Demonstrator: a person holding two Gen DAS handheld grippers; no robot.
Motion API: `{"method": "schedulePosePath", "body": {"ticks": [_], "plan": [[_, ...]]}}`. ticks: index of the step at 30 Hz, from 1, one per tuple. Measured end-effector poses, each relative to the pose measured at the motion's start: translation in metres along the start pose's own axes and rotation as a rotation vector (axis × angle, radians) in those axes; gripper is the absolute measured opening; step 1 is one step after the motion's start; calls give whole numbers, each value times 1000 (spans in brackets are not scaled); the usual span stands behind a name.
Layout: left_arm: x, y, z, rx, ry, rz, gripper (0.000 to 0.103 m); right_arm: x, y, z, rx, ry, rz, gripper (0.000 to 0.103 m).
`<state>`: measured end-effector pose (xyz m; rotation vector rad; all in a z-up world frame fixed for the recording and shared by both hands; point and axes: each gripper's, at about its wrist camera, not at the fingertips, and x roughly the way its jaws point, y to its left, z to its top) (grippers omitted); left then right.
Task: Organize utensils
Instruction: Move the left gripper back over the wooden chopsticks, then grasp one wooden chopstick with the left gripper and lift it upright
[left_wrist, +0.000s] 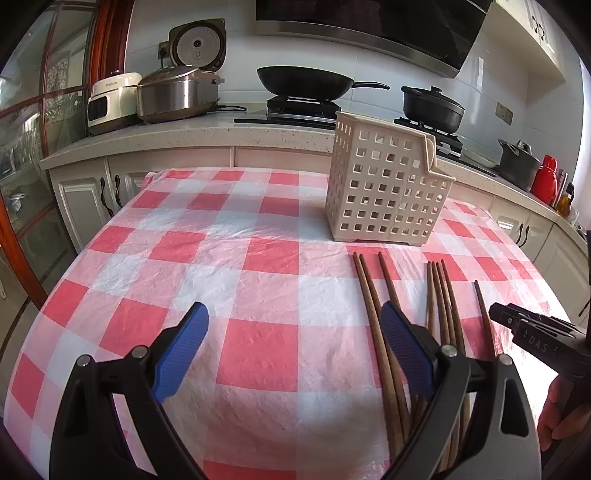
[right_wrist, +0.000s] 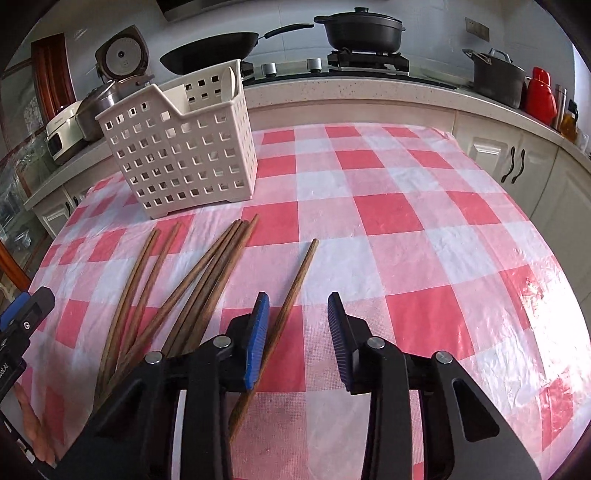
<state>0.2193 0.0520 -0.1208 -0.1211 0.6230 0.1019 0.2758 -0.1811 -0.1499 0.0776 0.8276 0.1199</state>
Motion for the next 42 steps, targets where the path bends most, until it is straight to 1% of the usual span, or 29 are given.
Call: {"method": "schedulePosePath", "body": {"ticks": [3,7,12,14,15,16,20,21,22,23,27,32,34,36,38,40,42], "plan": [[2,3,0,-3,8,-11,91,6,4,2,-7,20,-15,29],[4,7,-1,-14,22,-29,91,13,8,3,-24,54,-33,23],[6,10,-2,-29,30,-40,91,13,8,3,-36,58,-35,22],[7,10,-2,-29,31,-41,91,14,9,3,-51,59,-33,19],[7,9,-2,-26,32,-40,91,14,11,3,-64,60,-30,13],[7,9,-2,-24,32,-40,91,14,12,3,-71,60,-27,12],[7,7,-2,-13,35,-36,91,14,13,3,-98,61,2,11],[8,6,-3,-12,38,-36,91,14,14,2,-125,65,14,11],[9,6,-3,-10,42,-36,91,13,19,1,-191,70,33,11],[10,6,-3,-9,48,-34,91,12,22,0,-225,75,39,11],[16,2,-3,-4,71,-31,91,12,18,1,-233,94,69,11],[32,-11,1,7,131,-71,89,11,16,1,-246,98,81,11],[36,-22,3,25,141,-96,81,11,13,1,-236,93,90,11],[40,-40,6,71,143,-126,77,9,10,0,-226,89,99,11],[46,-59,7,126,149,-150,69,8,6,-1,-236,83,79,11],[55,-77,7,173,169,-169,53,7,0,-1,-234,80,77,9],[67,-93,7,204,194,-179,49,7,-9,-1,-213,78,83,8]]}}
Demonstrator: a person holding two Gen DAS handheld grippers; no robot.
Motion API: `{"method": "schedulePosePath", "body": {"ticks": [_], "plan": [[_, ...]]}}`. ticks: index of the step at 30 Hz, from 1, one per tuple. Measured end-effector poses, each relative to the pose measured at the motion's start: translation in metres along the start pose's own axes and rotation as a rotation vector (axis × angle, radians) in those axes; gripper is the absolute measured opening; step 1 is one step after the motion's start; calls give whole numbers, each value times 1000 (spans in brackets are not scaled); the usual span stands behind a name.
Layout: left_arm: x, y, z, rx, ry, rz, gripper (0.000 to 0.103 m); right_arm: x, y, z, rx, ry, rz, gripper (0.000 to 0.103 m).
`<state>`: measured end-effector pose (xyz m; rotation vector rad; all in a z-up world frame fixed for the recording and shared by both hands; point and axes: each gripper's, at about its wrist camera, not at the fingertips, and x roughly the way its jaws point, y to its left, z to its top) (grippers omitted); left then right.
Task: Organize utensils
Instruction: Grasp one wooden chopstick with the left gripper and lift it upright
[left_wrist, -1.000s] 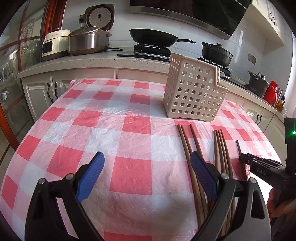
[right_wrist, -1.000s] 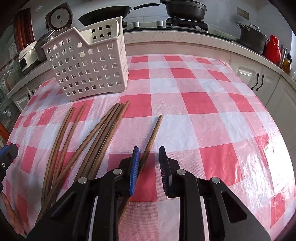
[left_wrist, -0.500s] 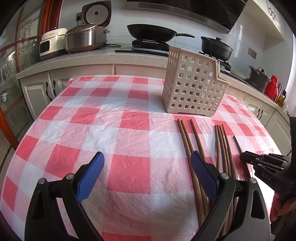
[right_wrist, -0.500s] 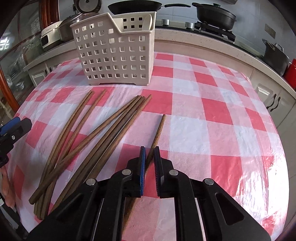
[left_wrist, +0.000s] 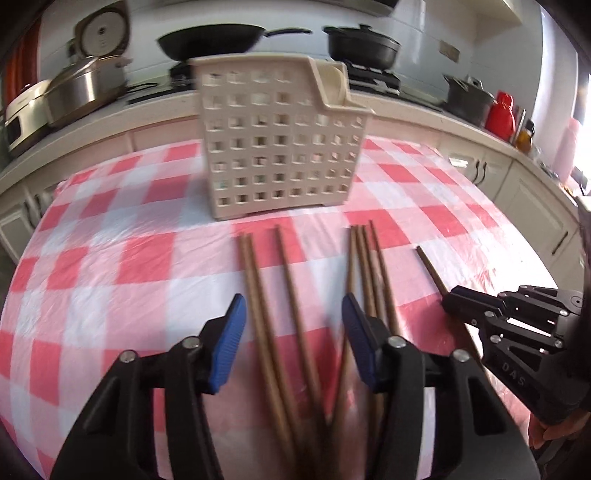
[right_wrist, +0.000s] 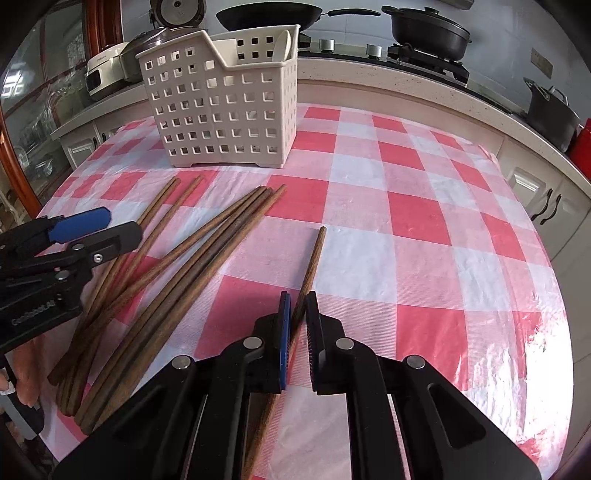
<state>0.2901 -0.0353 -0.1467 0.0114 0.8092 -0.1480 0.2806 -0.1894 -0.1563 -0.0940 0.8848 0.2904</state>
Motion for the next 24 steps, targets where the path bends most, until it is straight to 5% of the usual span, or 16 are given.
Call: {"method": "schedulePosePath", "body": {"ticks": [16,24], "plan": [[25,-19,24,41,68,66,44,-2,-20,-3,41,-8,57,7],[57,-30,39,102,112,63,28,-2,-19,-4,40,-7,54,7]]}}
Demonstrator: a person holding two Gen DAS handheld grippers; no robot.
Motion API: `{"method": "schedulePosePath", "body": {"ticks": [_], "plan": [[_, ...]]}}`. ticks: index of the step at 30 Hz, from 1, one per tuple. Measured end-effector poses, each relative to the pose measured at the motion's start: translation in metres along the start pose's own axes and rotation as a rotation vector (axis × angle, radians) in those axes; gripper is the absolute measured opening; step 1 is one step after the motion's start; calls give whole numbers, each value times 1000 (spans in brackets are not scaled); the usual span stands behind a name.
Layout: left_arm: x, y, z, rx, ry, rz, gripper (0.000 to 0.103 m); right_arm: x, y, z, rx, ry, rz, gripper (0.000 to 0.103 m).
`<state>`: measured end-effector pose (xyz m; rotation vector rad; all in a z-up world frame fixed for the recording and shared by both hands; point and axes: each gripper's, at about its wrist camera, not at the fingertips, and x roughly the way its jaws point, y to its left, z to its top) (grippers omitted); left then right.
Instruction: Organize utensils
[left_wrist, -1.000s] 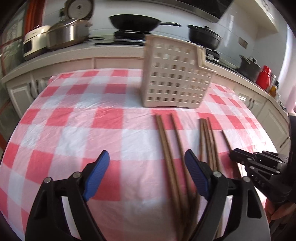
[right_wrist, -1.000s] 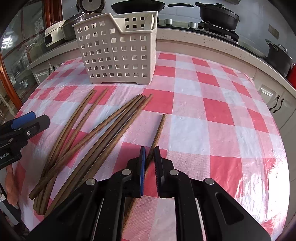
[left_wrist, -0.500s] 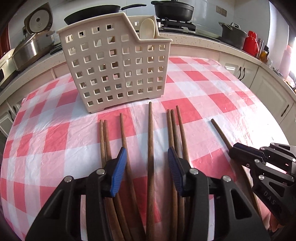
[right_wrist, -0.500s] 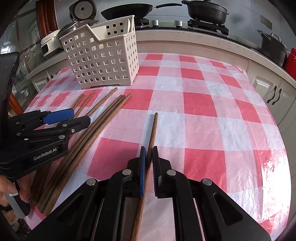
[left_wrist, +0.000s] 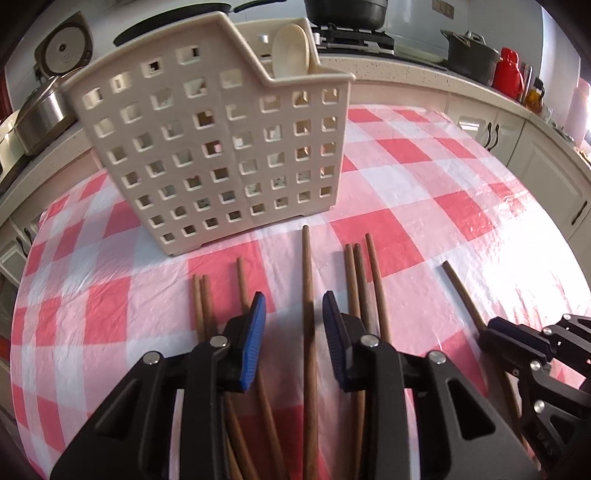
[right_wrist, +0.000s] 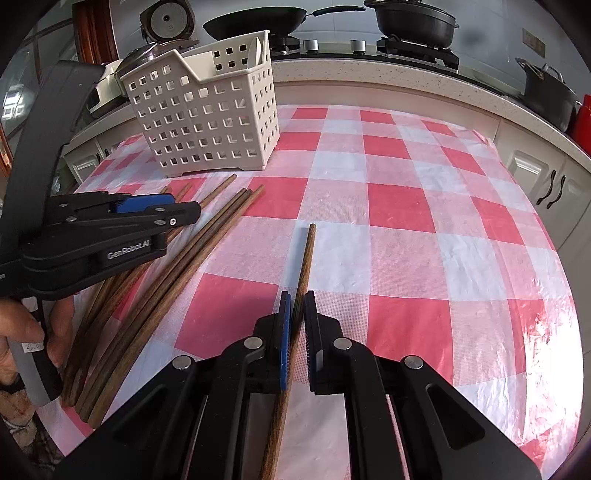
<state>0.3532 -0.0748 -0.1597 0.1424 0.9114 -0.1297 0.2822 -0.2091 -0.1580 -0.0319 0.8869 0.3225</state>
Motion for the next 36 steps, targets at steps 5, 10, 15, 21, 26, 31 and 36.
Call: {"method": "schedulePosePath", "body": {"ticks": [5,10,15,21,26,31,36], "plan": [[2,-5,-1,24,-8,8,20,0,-2,0,6,0,6,7],[0,-7,-5,24,-10,8,11,1,-1,1,13,0,4,8],[0,-4,-6,0,-8,0,14,6,-2,7,18,4,-4,8],[-1,-5,-6,17,-11,-5,7,7,-2,10,11,5,-10,7],[-23,-2,-10,-2,-80,-11,6,-8,-1,10,21,-39,-9,7],[-65,6,-19,-24,-162,-18,6,-37,7,18,15,-133,-2,6],[-113,20,-34,-55,-263,-24,6,-66,18,23,9,-231,6,6]]}}
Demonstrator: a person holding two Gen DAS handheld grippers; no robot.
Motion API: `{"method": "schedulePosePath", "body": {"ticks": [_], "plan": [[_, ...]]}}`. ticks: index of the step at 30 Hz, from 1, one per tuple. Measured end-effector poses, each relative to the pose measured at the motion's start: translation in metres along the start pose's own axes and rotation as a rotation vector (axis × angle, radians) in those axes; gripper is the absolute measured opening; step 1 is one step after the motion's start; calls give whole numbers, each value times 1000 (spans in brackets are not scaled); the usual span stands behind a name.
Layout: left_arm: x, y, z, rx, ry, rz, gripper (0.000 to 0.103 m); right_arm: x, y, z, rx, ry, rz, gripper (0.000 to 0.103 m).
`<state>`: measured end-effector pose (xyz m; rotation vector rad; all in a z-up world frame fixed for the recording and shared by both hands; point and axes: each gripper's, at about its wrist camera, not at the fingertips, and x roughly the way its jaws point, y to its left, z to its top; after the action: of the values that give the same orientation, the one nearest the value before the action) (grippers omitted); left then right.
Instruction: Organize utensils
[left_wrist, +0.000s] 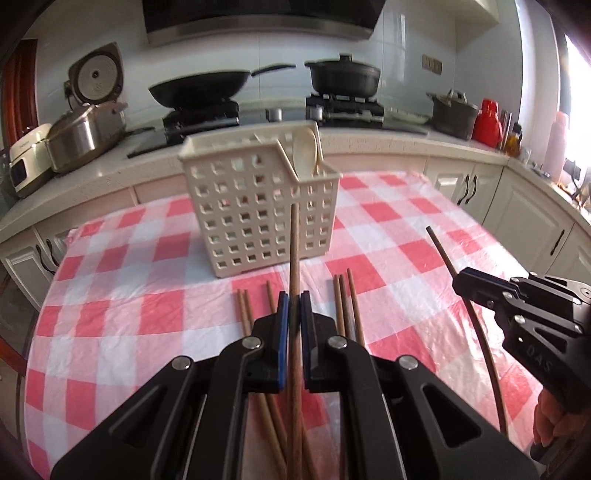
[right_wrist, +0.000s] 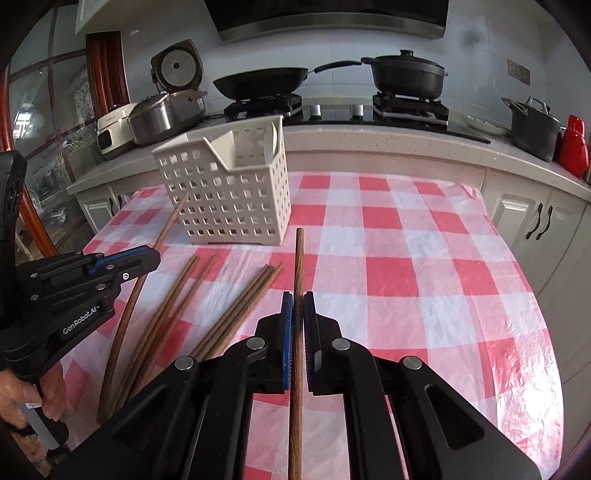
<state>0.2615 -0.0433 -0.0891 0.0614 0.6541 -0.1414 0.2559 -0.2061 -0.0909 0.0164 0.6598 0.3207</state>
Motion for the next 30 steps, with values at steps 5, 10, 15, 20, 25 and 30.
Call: {"method": "schedulePosePath", "body": {"ticks": [5,10,15,20,25,30], "plan": [[-46,13,-5,-28,-92,-1,6,-23,8,7,2,-76,0,6],[-82,25,-9,-48,-158,7,6,-48,17,13,4,-148,4,6],[-104,34,-16,-52,-196,20,6,-70,23,18,7,-236,9,6],[-118,40,-22,-62,-231,37,6,-86,29,20,-3,-294,8,6],[-129,44,-23,-70,-278,47,6,-97,33,21,-16,-322,2,6],[-129,45,-24,-73,-300,58,6,-101,36,19,-18,-332,2,6]]}}
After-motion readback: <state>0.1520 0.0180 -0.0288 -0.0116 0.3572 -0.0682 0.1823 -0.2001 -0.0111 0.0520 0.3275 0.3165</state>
